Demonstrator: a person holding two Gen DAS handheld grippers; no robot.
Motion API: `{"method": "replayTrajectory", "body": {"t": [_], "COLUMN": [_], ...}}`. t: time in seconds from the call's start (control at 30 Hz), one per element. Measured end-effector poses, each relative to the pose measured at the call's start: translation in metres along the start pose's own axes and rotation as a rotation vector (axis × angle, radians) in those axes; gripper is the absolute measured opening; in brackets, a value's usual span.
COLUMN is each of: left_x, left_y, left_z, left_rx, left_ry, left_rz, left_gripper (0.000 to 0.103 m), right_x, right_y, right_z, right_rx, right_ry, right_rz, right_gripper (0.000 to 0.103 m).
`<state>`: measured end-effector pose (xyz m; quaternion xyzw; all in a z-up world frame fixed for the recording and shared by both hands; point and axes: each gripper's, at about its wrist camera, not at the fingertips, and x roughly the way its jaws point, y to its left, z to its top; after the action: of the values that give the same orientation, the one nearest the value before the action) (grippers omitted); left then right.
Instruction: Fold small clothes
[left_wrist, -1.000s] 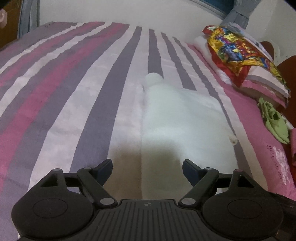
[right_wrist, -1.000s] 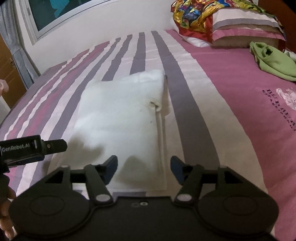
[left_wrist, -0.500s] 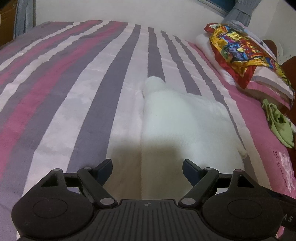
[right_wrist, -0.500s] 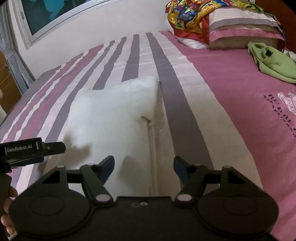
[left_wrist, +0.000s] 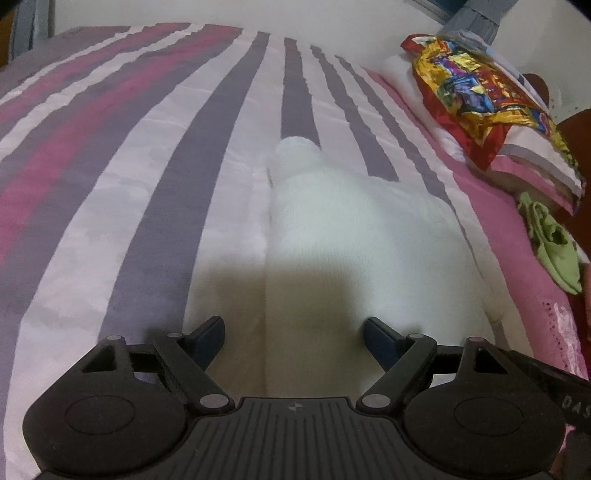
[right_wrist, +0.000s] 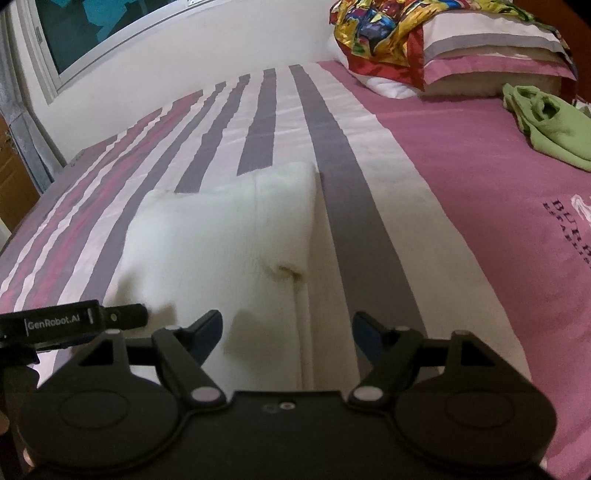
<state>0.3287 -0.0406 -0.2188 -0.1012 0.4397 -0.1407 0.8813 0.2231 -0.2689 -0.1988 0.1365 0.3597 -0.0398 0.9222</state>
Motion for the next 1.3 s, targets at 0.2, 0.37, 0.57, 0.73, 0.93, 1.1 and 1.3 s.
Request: {"method": "replayTrajectory", "body": {"t": [0.2,0.37,0.57,0.73,0.93,1.1,1.3], "left_x": [0.009,0.012,0.017,0.019,0.023,0.026,0.024], "left_y": [0.0,0.006,0.006,0.007,0.008,0.004,-0.006], "left_z": [0.004,0.008,0.009,0.009,0.009,0.006,0.004], "left_rx": [0.017,-0.017,-0.012,-0.026,-0.093,-0.081,-0.031], "left_ry": [0.004,0.01,0.011,0.014,0.032,0.031,0.011], "left_rz": [-0.03,-0.065,-0.067,-0.083,-0.125,-0.116,-0.074], "left_gripper": [0.082,0.082,0.082,0.082,0.054,0.054,0.054], "right_x": [0.015,0.028,0.042,0.048,0.058,0.06,0.063], "right_y": [-0.006,-0.012,-0.016,-0.017,-0.017,-0.015,-0.014], "right_z": [0.011,0.021,0.026,0.027,0.029,0.029,0.028], "right_rx": [0.029,0.062,0.094,0.109,0.125,0.108,0.134], "right_ry": [0.012,0.031,0.056,0.075,0.107,0.11,0.091], "right_rz": [0.012,0.037,0.079,0.125,0.182,0.186,0.177], "right_gripper": [0.075,0.072,0.073,0.064,0.052,0.049,0.054]}}
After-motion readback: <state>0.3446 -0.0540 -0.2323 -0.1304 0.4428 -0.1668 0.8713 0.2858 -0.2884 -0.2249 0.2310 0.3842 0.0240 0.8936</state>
